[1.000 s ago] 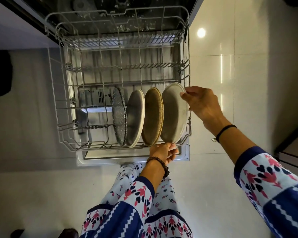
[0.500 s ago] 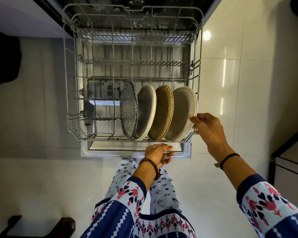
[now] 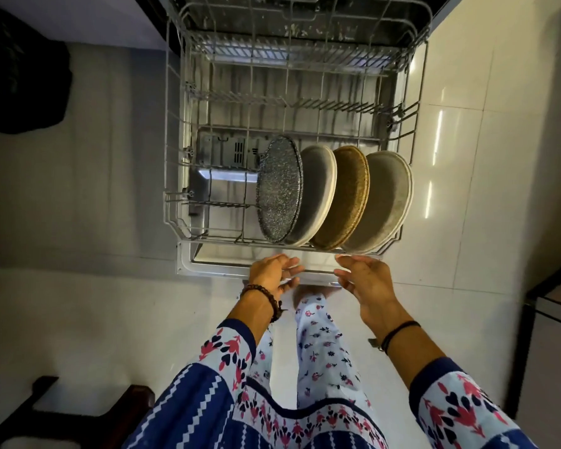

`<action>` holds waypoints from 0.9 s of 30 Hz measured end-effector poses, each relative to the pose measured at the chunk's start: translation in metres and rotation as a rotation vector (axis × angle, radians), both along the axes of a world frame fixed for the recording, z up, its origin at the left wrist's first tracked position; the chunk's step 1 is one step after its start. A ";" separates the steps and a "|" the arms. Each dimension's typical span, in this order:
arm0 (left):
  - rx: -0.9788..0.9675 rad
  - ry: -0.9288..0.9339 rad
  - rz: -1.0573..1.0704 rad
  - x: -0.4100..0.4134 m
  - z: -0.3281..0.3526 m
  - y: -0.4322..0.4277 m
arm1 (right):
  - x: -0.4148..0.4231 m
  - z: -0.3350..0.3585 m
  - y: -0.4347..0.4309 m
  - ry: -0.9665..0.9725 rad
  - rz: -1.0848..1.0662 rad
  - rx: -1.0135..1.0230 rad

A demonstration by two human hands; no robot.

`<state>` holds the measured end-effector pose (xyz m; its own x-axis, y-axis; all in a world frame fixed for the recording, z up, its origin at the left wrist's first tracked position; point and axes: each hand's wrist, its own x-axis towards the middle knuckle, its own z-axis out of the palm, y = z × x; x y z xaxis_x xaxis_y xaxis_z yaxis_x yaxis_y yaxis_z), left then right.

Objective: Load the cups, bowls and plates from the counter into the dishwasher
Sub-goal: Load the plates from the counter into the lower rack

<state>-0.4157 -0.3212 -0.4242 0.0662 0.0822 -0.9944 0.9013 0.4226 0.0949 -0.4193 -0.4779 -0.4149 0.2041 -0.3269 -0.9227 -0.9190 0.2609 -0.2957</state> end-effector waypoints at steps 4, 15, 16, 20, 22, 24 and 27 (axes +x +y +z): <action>0.086 -0.022 0.103 0.003 -0.002 0.022 | 0.006 -0.006 0.038 0.037 -0.054 0.141; -0.005 -0.056 0.221 0.020 0.007 0.055 | 0.022 -0.017 0.081 0.077 -0.371 0.278; -0.018 -0.053 0.227 0.023 0.008 0.057 | 0.025 -0.015 0.082 0.082 -0.380 0.279; -0.071 -0.071 0.229 0.038 0.012 0.060 | 0.042 -0.008 0.083 0.084 -0.373 0.293; -0.092 -0.097 0.222 0.049 0.015 0.060 | 0.054 -0.005 0.083 0.064 -0.363 0.301; -0.102 -0.124 0.222 0.062 0.016 0.059 | 0.069 -0.003 0.083 0.034 -0.366 0.307; -0.097 -0.180 0.223 0.086 0.013 0.059 | 0.096 -0.003 0.083 -0.015 -0.359 0.319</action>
